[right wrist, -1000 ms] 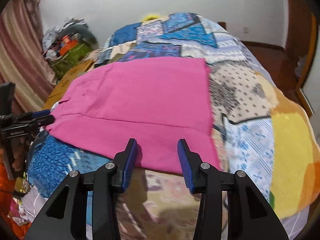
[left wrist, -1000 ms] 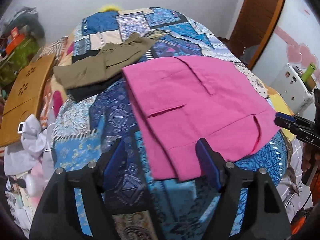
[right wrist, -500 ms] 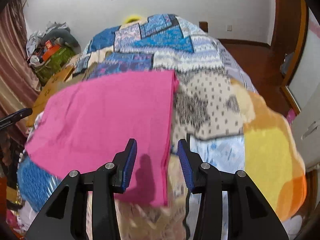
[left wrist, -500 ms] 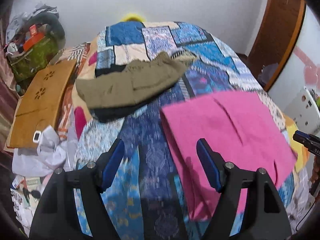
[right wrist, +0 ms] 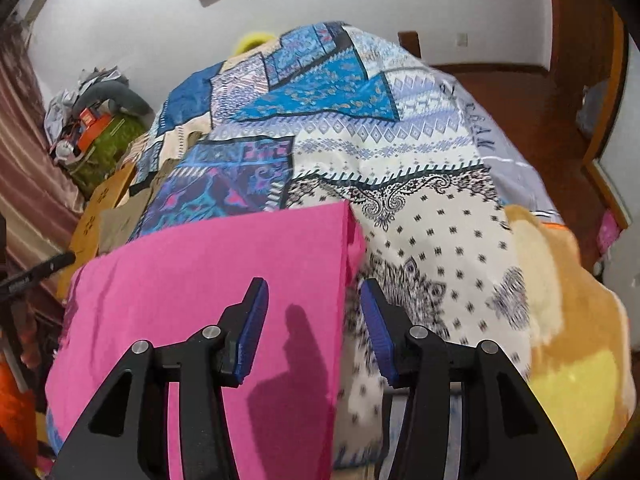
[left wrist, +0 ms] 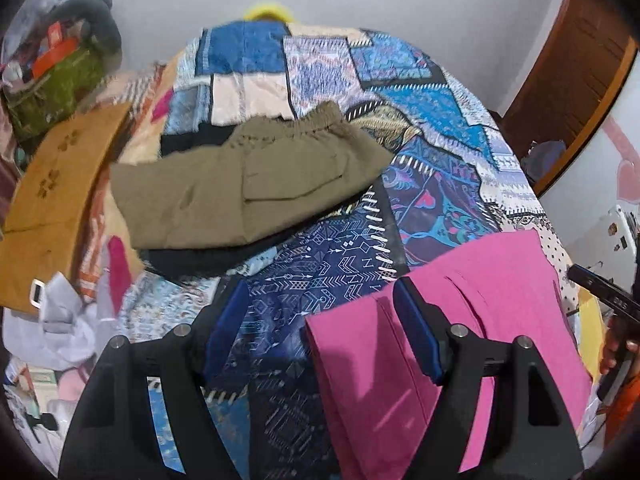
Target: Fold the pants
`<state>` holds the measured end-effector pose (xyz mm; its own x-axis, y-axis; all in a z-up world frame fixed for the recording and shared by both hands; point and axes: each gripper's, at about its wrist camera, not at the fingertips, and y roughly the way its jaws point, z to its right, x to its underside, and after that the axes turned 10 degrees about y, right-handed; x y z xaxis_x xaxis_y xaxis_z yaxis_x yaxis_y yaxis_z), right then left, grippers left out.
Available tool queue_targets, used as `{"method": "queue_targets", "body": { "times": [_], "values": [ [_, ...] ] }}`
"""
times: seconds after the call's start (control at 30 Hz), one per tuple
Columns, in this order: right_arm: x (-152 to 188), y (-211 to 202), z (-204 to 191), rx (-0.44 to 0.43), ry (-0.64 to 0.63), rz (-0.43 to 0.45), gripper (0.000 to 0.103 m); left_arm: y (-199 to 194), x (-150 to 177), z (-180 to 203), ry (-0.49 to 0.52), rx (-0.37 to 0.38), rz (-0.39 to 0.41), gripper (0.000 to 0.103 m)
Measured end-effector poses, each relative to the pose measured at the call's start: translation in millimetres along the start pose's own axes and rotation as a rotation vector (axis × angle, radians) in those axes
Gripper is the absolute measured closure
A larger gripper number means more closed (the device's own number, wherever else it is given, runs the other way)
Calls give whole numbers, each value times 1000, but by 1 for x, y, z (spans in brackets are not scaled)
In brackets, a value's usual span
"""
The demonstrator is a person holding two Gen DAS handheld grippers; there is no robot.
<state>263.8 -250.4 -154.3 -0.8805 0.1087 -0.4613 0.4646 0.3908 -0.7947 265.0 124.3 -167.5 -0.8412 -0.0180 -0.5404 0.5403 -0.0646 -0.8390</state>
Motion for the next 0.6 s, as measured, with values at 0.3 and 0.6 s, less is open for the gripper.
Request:
{"method": "queue_targets", "body": {
  "times": [0.3, 0.6],
  "values": [
    [-33, 50, 19, -35, 125, -92, 58, 39, -3, 11, 13, 77, -79, 29],
    [-31, 74, -2, -24, 10, -105, 59, 49, 6, 0, -33, 148, -107, 28]
  ]
}}
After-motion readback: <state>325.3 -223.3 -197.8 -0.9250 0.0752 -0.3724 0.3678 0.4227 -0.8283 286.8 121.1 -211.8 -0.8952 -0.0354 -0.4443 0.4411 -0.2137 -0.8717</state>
